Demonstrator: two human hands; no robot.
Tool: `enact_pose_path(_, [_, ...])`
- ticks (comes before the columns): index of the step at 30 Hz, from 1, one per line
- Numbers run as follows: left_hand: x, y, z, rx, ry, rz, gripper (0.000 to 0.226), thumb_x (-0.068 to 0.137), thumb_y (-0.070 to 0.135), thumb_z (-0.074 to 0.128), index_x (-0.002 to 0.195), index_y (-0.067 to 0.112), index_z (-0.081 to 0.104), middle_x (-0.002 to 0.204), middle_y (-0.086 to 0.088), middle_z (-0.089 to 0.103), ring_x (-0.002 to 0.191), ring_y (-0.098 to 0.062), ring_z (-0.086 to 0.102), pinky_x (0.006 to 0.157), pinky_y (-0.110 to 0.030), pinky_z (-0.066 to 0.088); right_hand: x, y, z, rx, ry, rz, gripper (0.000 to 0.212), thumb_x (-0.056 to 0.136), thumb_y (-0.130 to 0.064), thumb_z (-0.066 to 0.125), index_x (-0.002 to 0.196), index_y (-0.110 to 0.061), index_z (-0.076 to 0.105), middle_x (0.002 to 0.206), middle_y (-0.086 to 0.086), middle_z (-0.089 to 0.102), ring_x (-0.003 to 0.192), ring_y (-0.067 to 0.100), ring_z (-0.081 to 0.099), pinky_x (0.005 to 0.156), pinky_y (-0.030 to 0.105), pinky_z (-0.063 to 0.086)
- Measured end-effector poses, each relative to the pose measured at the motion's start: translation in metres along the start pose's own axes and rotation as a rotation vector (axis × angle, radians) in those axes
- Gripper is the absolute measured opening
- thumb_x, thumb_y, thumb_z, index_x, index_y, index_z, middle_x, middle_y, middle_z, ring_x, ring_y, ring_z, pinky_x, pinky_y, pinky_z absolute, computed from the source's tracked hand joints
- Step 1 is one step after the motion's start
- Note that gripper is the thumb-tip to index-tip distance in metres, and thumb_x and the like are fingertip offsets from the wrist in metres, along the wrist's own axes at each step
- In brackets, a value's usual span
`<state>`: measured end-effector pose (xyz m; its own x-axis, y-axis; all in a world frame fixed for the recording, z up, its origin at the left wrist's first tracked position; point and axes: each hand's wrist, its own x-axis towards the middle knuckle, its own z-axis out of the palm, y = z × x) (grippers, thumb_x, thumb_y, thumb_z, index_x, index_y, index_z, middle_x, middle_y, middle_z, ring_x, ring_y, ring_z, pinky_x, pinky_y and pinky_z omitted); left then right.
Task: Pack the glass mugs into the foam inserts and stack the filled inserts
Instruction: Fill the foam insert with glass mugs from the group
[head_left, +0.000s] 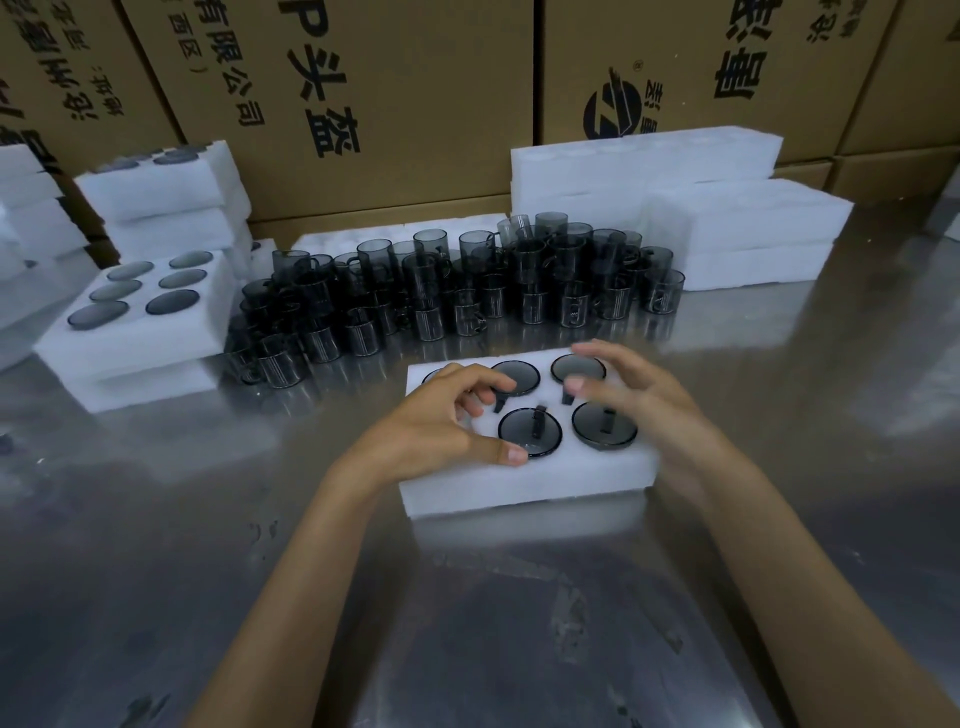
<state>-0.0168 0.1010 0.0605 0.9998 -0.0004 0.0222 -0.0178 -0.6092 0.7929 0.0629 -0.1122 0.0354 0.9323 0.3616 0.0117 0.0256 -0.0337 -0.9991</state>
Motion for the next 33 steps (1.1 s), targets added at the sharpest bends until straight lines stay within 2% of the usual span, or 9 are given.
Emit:
enact_pose_path(2, [-0.005,-0.001,-0.001,-0.096,0.028,0.053,0.061,0.064,0.029,0.091,0.119,0.032,0.065,0.114,0.0,0.062,0.094,-0.003,0.056,0.083,-0.01,0.043,0.004,0.006,-0.012,0.277,0.037,0.042,0.032,0.084,-0.03,0.075,0.115,-0.032,0.072,0.122,-0.005,0.071,0.107,0.013,0.07,0.088,0.032,0.055])
enact_pose_path(5, [-0.004,-0.01,-0.007,-0.32,0.139,0.132,0.044,0.067,0.037,0.09,0.107,0.035,0.072,0.103,0.005,0.071,0.09,-0.008,0.066,0.085,-0.019,0.052,0.017,0.017,-0.022,0.435,0.165,0.07,0.024,0.094,-0.025,0.062,0.117,-0.023,0.068,0.109,-0.01,0.075,0.097,0.002,0.07,0.082,0.02,0.052])
enact_pose_path(8, [0.012,-0.037,-0.013,-0.309,0.568,0.052,0.016,0.083,0.022,0.075,0.097,0.027,0.073,0.097,0.004,0.072,0.088,-0.011,0.064,0.087,-0.032,0.056,0.032,0.025,-0.021,0.516,0.279,0.07,0.02,0.096,-0.011,0.056,0.114,-0.012,0.066,0.119,0.002,0.069,0.112,0.012,0.064,0.105,0.029,0.046])
enact_pose_path(9, [0.017,-0.049,-0.016,-0.228,0.725,-0.016,0.016,0.088,0.011,0.069,0.099,0.022,0.07,0.102,0.0,0.07,0.09,-0.013,0.061,0.093,-0.038,0.054,0.037,0.027,-0.02,0.48,0.321,0.05,0.017,0.096,-0.009,0.056,0.109,-0.011,0.068,0.119,0.005,0.069,0.113,0.015,0.064,0.105,0.031,0.047])
enact_pose_path(11, [0.027,-0.076,-0.019,-0.037,0.903,-0.154,0.028,0.088,-0.003,0.058,0.111,0.011,0.066,0.117,-0.013,0.062,0.103,-0.021,0.055,0.103,-0.038,0.043,0.046,0.027,-0.017,0.304,0.368,0.007,0.012,0.093,-0.01,0.062,0.097,-0.013,0.073,0.107,0.004,0.074,0.1,0.014,0.07,0.089,0.027,0.055])
enact_pose_path(14, [0.038,-0.104,-0.027,0.16,0.944,-0.259,0.041,0.085,-0.004,0.056,0.124,0.008,0.06,0.131,-0.018,0.051,0.125,-0.033,0.044,0.105,-0.037,0.034,0.057,0.029,-0.011,0.086,0.359,-0.061,0.012,0.09,-0.014,0.064,0.085,-0.015,0.074,0.078,-0.007,0.074,0.072,0.004,0.067,0.061,0.016,0.052])
enact_pose_path(18, [0.06,-0.115,-0.041,0.253,0.911,-0.188,0.04,0.091,0.003,0.054,0.131,0.007,0.055,0.137,-0.013,0.046,0.129,-0.03,0.042,0.102,-0.041,0.038,0.072,0.032,-0.008,0.053,0.397,-0.082,0.013,0.089,-0.012,0.062,0.086,-0.006,0.073,0.074,-0.002,0.069,0.059,-0.003,0.059,0.051,0.011,0.047])
enact_pose_path(26, [0.108,-0.116,-0.043,0.418,0.875,-0.02,0.038,0.096,0.01,0.051,0.134,0.007,0.051,0.125,-0.015,0.051,0.118,-0.03,0.046,0.091,-0.04,0.041,0.095,0.037,-0.006,-0.019,0.461,-0.097,0.016,0.088,-0.008,0.057,0.088,-0.002,0.072,0.074,0.0,0.067,0.061,0.002,0.056,0.053,0.009,0.043])
enact_pose_path(33, [0.14,-0.112,-0.042,0.659,0.87,0.029,0.042,0.094,0.019,0.053,0.134,0.009,0.05,0.126,-0.016,0.052,0.112,-0.033,0.044,0.09,-0.044,0.036,0.102,0.044,-0.008,-0.023,0.457,-0.077,0.017,0.088,-0.011,0.058,0.083,-0.007,0.073,0.073,0.0,0.068,0.068,0.01,0.059,0.065,0.027,0.047])
